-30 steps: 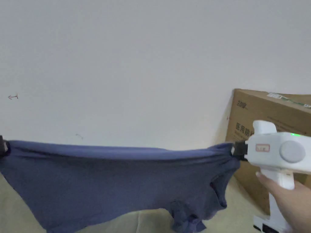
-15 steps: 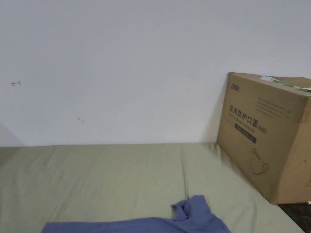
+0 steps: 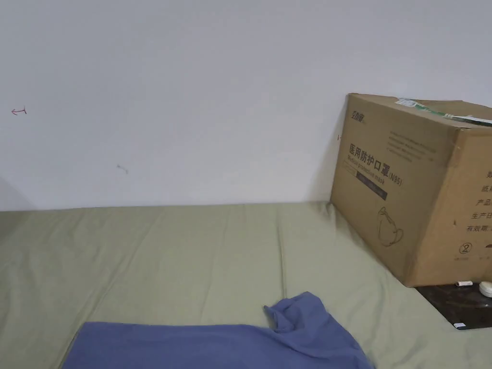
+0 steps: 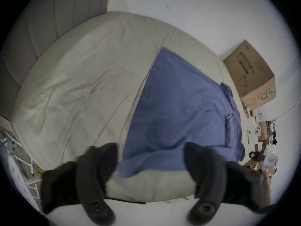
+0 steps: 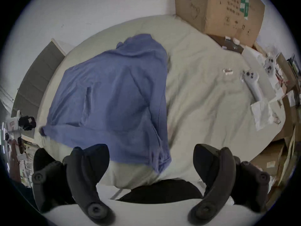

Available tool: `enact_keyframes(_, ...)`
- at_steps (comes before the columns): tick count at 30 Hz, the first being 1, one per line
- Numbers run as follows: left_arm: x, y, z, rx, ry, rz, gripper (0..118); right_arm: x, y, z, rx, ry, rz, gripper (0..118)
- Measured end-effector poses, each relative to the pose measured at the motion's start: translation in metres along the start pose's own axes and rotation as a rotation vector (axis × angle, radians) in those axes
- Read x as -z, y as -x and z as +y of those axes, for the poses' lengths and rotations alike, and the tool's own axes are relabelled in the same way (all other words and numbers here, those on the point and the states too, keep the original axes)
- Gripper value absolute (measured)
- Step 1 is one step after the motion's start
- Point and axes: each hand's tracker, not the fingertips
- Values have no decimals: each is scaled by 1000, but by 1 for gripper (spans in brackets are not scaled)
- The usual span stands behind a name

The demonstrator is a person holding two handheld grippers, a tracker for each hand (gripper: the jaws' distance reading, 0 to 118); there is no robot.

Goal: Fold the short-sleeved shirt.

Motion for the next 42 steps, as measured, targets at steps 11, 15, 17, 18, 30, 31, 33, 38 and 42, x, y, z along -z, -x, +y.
enact_keyframes(11,-52,-75,38,150,-370,-112,5,-64,53,55,126,-507,172,0)
enact_keyframes(15,-17,-79,81,227,-327,-85,0,-60,71,72,152,-542,290,0)
enact_keyframes(17,4,-85,107,239,-283,-107,0,-52,77,79,138,-528,269,0)
enact_keyframes(18,19,-84,125,233,-278,-109,0,-45,75,86,129,-519,256,0)
enact_keyframes(30,230,-41,280,150,42,-27,98,32,50,114,230,-335,248,0)
enact_keyframes(31,242,-37,283,145,40,15,98,35,47,115,240,-328,241,0)
enact_keyframes(33,264,-30,287,162,38,30,98,39,40,113,253,-319,236,0)
enact_keyframes(38,270,-51,260,342,62,134,49,55,25,117,260,-285,191,0)
enact_keyframes(42,245,-57,258,427,31,83,3,74,1,148,273,-279,215,0)
